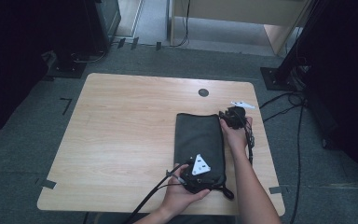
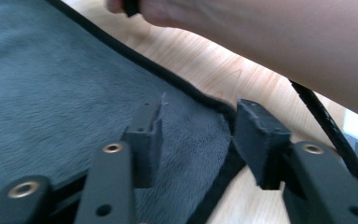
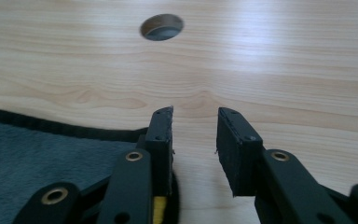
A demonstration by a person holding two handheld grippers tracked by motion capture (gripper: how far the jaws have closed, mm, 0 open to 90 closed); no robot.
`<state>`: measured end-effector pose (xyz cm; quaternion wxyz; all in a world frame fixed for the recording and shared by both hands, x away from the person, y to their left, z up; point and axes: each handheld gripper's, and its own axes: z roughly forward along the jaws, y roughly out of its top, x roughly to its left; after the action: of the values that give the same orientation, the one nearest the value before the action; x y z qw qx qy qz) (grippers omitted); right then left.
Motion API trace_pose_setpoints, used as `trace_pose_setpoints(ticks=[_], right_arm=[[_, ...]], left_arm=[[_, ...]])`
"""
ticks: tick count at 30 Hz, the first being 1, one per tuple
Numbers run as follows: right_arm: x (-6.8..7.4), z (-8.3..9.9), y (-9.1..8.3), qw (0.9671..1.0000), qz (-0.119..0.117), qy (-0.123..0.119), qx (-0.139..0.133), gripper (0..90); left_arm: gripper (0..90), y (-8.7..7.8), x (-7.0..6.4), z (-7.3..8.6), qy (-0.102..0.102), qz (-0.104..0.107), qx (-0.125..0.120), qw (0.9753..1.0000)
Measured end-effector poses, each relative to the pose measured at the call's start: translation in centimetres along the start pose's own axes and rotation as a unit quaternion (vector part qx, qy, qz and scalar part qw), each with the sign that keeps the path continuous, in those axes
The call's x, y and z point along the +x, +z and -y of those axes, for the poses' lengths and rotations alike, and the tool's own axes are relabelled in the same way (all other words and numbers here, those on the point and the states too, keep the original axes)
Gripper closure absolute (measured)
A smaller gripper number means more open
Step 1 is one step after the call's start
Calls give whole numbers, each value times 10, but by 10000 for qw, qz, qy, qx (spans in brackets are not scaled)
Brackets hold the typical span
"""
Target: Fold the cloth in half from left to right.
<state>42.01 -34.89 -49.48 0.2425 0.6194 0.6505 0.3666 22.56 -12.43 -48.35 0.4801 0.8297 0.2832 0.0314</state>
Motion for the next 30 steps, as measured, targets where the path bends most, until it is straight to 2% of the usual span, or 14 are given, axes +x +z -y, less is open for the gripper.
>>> trace_pose_setpoints(ticks=[2,5,8,10,13,16,19,21,23,25,27,30], right_arm=[[-2,1,-3,10000,-12,5,-11,650],[0,5,-11,9998,-93,-157,-21,637],[5,14,-23,9994,-179,-298,30,631],[6,22,-30,9993,-203,-296,89,620],[8,38,-47,9992,-235,-230,232,605],[14,56,-67,9983,-386,-267,340,588],[20,73,-82,9968,-467,-452,462,574],[24,85,-91,9958,-470,-563,553,543],[26,97,-98,9947,-308,-759,624,517],[24,106,-101,9943,-311,-767,667,502],[21,106,-102,9953,-336,-650,627,490],[22,93,-101,9965,-326,-643,423,494]], left_arm=[[497,-12,6,2,8,-70,-96,9999],[495,-33,18,9,97,-264,-148,9995],[499,-48,33,23,69,-513,-66,9986],[502,-55,42,33,-24,-597,46,9982],[508,-63,48,47,2,-693,181,9974],[534,-67,52,58,19,-729,323,9968],[559,-67,52,67,67,-739,460,9962],[562,-65,52,71,95,-757,550,9956],[561,-66,51,71,112,-801,555,9952],[561,-66,51,72,89,-796,576,9951],[556,-66,52,71,66,-784,607,9950],[528,-65,54,71,3,-771,581,9953]])
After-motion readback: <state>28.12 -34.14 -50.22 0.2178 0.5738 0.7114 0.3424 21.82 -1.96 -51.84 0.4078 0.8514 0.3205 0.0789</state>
